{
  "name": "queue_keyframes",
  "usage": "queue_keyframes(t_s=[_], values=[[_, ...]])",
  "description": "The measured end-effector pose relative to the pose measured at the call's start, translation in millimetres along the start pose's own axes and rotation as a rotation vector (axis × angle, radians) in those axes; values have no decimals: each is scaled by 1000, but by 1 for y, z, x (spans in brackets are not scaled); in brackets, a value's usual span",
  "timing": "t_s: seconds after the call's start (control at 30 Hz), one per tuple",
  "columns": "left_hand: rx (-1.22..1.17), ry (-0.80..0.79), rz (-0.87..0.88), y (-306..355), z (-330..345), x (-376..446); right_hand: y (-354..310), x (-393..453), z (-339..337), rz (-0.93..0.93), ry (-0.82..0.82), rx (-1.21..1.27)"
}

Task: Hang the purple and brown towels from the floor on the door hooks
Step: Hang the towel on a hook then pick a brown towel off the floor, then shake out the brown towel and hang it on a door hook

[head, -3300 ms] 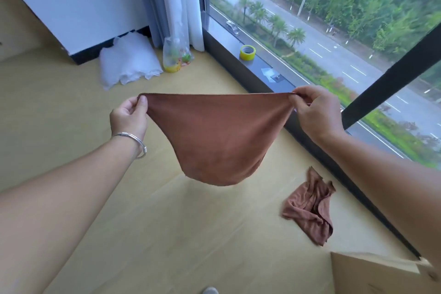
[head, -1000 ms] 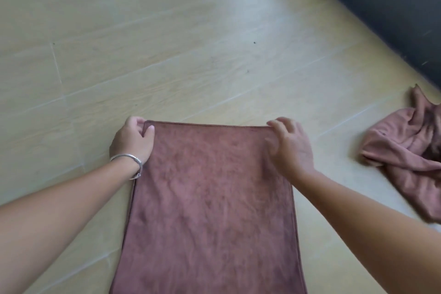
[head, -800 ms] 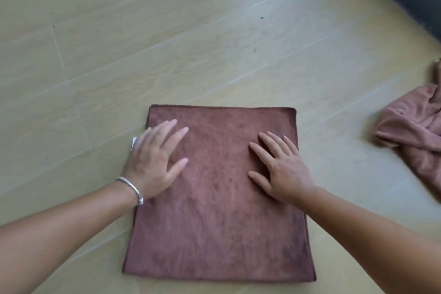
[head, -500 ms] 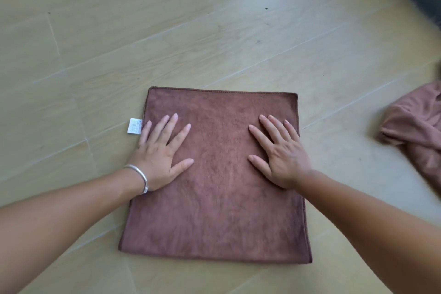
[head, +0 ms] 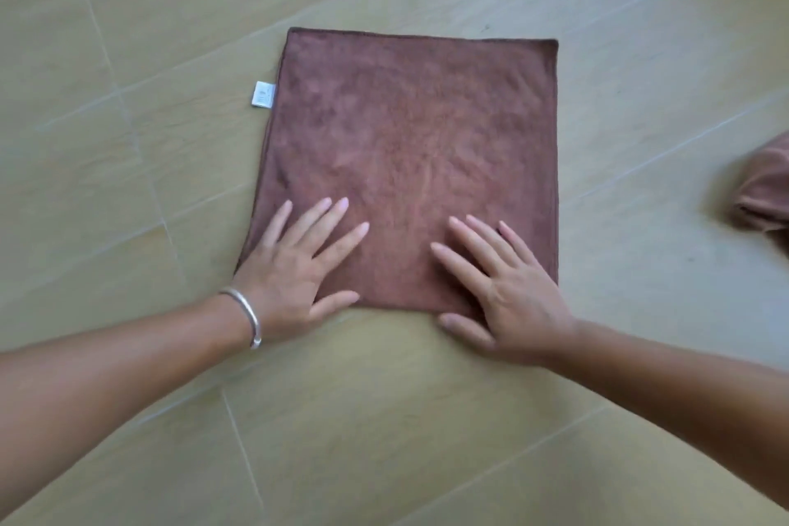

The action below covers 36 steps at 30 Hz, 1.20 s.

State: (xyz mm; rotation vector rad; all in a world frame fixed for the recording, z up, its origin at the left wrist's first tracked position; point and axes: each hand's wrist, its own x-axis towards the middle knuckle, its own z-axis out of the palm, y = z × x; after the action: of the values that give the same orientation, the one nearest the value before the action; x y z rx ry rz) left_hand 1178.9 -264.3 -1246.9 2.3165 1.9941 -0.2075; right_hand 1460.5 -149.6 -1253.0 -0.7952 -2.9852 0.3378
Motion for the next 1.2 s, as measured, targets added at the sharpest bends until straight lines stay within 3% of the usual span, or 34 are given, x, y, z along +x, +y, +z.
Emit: queue_keyframes(t_s=[0.13, 0.3, 0.53, 0.73, 0.83, 1.03, 1.2], values=[[25, -85, 39, -16, 15, -33, 6, -24, 18, -67, -68, -38], [-34, -121, 63, -18, 4, -30, 8, -22, 9, -77, -1, 80], [-376, 155, 59, -28, 13, -30, 6, -23, 12, -132, 138, 103], [-337, 119, -77, -8, -9, -50, -25, -43, -14, 131, 105, 100], [-368, 17, -166, 2, -43, -72, -48, -63, -57, 226, 64, 166], [-489, 124, -314, 11, -182, -94, -80, -58, -202, 409, 16, 187], [-564, 86, -229, -18, -344, -113, -97, -31, -375, 278, -23, 145]])
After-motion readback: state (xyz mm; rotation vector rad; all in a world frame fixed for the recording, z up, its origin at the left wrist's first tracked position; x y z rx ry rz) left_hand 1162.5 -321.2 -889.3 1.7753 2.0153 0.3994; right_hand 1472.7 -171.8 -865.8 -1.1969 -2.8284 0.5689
